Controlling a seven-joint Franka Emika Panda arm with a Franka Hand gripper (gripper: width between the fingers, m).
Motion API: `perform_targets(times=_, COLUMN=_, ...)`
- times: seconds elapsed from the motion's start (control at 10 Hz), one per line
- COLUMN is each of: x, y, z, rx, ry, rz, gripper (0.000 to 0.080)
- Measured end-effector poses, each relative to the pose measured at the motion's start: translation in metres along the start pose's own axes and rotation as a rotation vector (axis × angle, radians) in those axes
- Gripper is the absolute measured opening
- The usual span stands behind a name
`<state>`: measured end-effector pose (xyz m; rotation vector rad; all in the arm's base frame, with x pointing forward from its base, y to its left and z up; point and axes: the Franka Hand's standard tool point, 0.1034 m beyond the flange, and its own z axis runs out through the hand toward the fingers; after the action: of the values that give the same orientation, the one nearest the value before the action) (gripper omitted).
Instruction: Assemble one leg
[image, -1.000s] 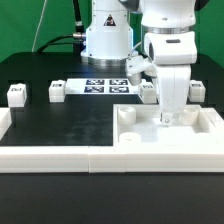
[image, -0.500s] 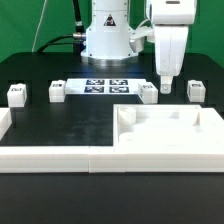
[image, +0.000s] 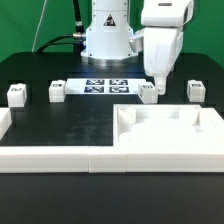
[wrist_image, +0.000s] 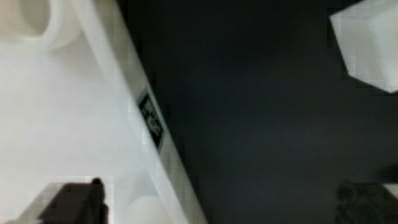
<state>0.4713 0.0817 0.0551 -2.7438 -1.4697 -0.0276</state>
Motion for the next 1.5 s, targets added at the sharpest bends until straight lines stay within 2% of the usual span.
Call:
perform_targets(times=0.1, x=-0.005, y=-0.011, z=0.001, rx=0.006, ry=0.014, rz=0.199, gripper=0.0649)
perform_targets(times=0.2, x=-0.002, y=-0.024, z=0.002, rx=0.012, ry=0.012, rz=0.337, gripper=0.0649)
perform_targets(times=0.8, x=0.036, y=-0.065, z=0.003, rx=0.057, ry=0.013, rz=1.03, gripper=0.0649)
perform_targets(times=1.0, x=0.038, y=-0.066, z=0.003, rx=0.068, ry=0.014, rz=1.133, gripper=0.0649)
perform_targets(times=1.3, x=0.037, y=-0.068, z=0.004, rx=0.075, ry=-0.011, rz=1.122, gripper=0.0649)
perform_targets(times=1.4, x=0.038, y=-0.074, z=0.006, rx=0.071, ry=0.003, rz=1.126, gripper=0.0649)
perform_targets(times=1.5, x=0.034, y=-0.087, z=0.01, rx=0.087, ry=-0.058, rz=1.109, gripper=0.0649)
